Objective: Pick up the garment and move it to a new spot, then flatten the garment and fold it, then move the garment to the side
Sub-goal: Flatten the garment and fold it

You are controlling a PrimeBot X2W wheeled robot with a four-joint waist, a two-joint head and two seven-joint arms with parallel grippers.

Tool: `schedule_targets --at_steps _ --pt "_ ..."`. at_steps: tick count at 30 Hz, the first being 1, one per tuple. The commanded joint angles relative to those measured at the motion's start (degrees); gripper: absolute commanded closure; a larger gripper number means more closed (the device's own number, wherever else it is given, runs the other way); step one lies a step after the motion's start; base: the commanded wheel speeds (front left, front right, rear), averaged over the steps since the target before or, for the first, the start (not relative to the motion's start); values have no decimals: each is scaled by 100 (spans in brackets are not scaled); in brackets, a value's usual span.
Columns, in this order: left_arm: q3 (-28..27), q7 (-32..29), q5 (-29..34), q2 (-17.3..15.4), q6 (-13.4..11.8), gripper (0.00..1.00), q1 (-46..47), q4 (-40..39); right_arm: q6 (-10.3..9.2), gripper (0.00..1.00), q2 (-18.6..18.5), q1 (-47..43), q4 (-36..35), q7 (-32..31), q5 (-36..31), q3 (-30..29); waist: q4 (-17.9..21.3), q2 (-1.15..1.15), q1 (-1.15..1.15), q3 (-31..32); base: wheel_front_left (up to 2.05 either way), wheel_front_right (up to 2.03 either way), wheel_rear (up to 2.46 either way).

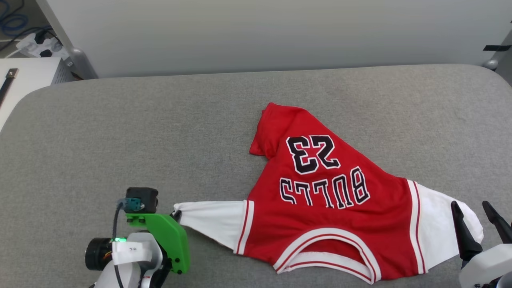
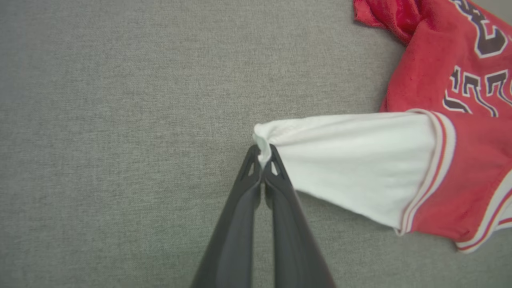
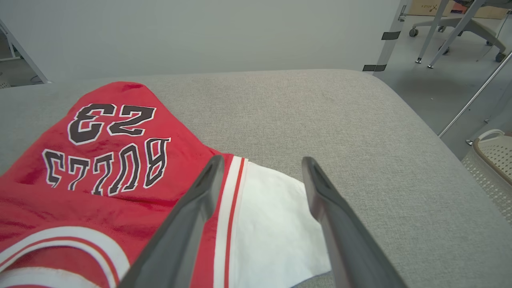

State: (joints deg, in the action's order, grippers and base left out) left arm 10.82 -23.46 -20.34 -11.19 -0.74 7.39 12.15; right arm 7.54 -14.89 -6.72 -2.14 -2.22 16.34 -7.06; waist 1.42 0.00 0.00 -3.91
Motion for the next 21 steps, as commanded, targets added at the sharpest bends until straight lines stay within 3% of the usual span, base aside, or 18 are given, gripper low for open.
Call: schedule_targets --at_steps 1,9,17,21 --pt "-104 56 -86 -67 -26 100 -93 -134 -5 0 -58 -54 15 -112 46 1 -129 0 0 154 0 0 0" --pt "-440 -159 -520 -142 -124 100 -574 -1166 -5 0 -222 -346 -160 -1317 80 -88 -225 0 0 298 0 0 0" --pt "-508 -578 -653 -246 -307 100 -1158 -2163 -5 0 -250 -548 -482 -2704 9 -368 -296 0 0 175 0 0 0" --pt "-464 -779 -667 -291 -350 100 -1243 -2477 -5 0 -359 -430 -406 -3092 -117 -384 -347 0 0 55 0 0 0"
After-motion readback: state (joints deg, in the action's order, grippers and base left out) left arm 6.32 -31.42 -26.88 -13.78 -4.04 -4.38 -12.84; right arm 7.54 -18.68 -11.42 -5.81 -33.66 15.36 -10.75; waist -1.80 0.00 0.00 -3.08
